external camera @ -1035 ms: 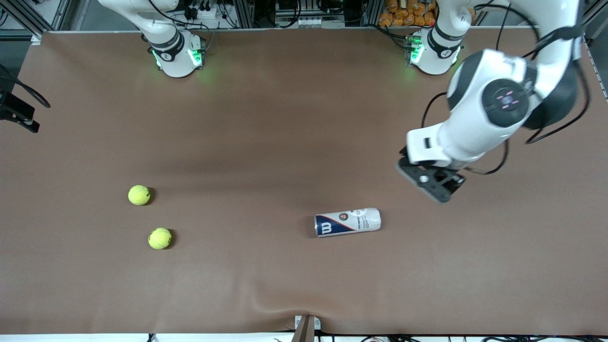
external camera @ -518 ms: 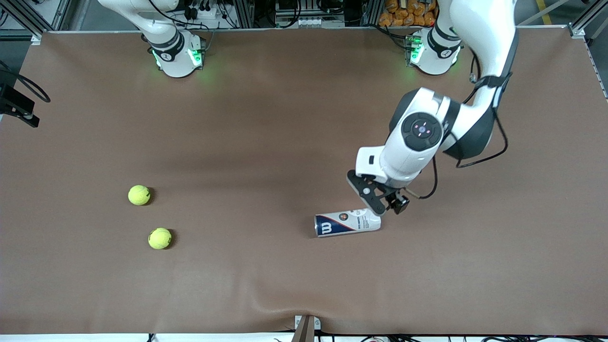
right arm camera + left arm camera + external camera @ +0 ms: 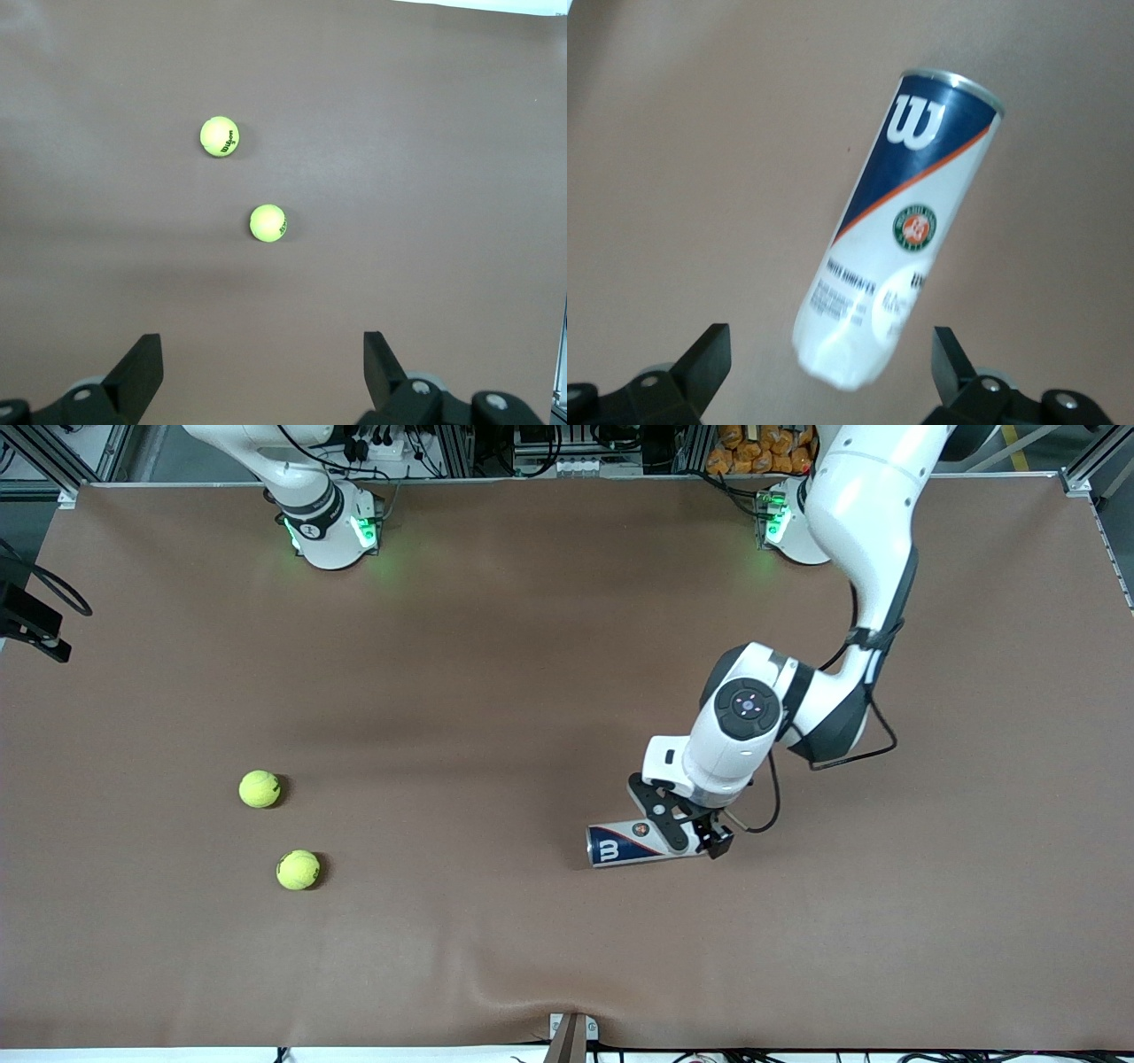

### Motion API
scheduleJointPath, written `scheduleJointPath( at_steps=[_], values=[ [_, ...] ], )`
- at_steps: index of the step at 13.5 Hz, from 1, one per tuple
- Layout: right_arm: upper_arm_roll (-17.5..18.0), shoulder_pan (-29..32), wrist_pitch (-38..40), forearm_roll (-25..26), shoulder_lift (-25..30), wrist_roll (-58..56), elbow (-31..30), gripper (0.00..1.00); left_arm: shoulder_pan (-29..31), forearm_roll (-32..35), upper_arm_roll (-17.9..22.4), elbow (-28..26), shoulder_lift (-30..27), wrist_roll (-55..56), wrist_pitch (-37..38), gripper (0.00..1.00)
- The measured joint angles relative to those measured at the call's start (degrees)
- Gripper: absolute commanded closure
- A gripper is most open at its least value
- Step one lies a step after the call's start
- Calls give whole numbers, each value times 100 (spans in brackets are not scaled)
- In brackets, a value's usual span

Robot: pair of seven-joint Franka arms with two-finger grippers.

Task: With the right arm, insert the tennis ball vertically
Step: 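Close the left gripper around the can's closed end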

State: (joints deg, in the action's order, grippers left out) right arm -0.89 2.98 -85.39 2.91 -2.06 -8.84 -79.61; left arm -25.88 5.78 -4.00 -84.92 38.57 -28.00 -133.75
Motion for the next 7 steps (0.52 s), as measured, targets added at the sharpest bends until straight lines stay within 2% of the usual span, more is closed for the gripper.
scheduleJointPath(
  at_steps=[7],
  values=[
    [-48,8,31,15,0,0,1,0,-308,4,-14,10,533,-2,-819,0]
  ],
)
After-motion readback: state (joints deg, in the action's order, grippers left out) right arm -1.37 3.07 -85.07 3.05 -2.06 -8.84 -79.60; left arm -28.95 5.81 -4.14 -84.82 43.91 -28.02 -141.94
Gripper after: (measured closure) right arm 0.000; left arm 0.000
